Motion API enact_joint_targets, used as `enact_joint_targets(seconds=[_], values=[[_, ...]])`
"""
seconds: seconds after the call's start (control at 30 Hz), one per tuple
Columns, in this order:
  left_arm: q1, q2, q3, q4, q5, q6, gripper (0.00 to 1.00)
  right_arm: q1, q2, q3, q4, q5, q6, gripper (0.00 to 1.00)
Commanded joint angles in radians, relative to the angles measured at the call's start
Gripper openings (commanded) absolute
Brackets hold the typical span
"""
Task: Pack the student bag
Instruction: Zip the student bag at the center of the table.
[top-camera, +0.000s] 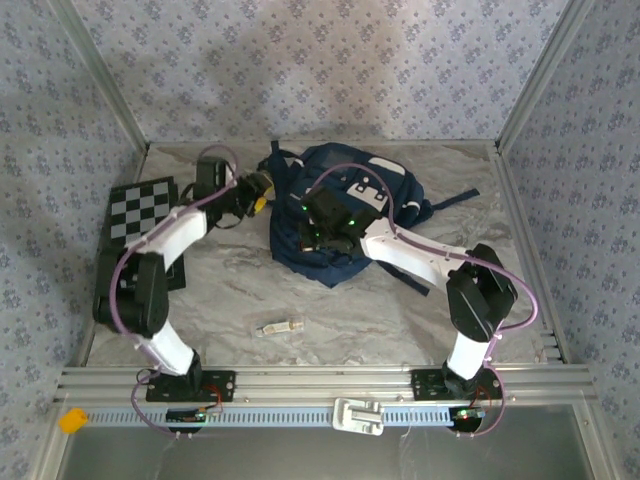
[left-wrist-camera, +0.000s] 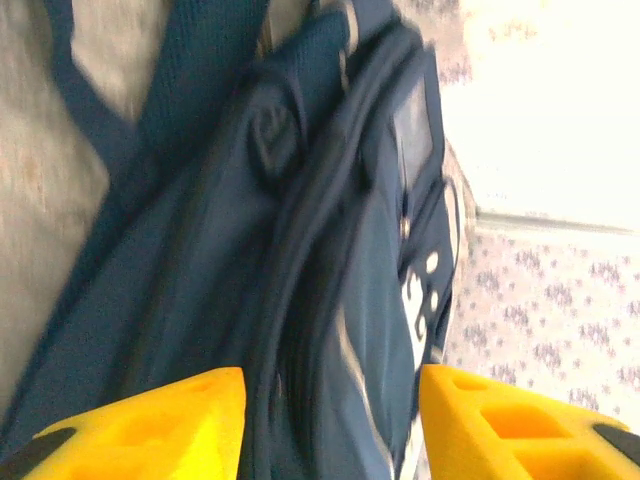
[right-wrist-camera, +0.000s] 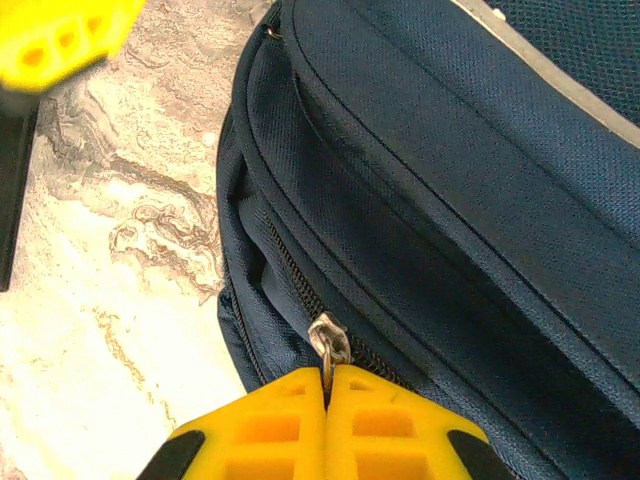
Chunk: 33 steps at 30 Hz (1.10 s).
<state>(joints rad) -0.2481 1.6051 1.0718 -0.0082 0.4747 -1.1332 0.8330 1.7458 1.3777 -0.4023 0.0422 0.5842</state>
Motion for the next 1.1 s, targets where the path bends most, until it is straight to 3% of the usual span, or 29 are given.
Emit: enact_joint_targets(seconds=[0.0, 0.13, 0.4, 0.5, 0.6, 0.67, 1.07], values=[[-0.099, -0.079, -0.104, 0.044, -0.025, -0.103, 0.5, 0.006, 0.003, -0.008, 0.014, -0.003, 0.012, 0.0], [-0.165, -0.071, -0.161, 0.105, -0.063, -0.223, 0.46, 0.009, -0.001, -0.022, 0.017, 0.001, 0.015, 0.0], [-0.255, -0.027, -0.153, 0.096, -0.186, -0.281, 0.33, 0.014, 0.014, -0.052, 0.05, 0.004, 0.016, 0.0], [-0.258, 0.026, -0.115, 0.079, -0.161, -0.289, 0.17, 0.017, 0.021, -0.054, 0.057, 0.003, 0.012, 0.0], [-0.264, 0.02, -0.124, 0.094, -0.211, -0.299, 0.06, 0.018, 0.025, -0.051, 0.043, 0.005, 0.005, 0.0], [-0.256, 0.0, -0.115, 0.065, -0.249, -0.269, 0.0, 0.023, 0.02, -0.052, 0.012, 0.033, -0.004, 0.0], [-0.084, -0.136, -0.075, -0.064, -0.286, -0.134, 0.0, 0.034, -0.117, -0.223, -0.156, 0.133, -0.041, 0.0]])
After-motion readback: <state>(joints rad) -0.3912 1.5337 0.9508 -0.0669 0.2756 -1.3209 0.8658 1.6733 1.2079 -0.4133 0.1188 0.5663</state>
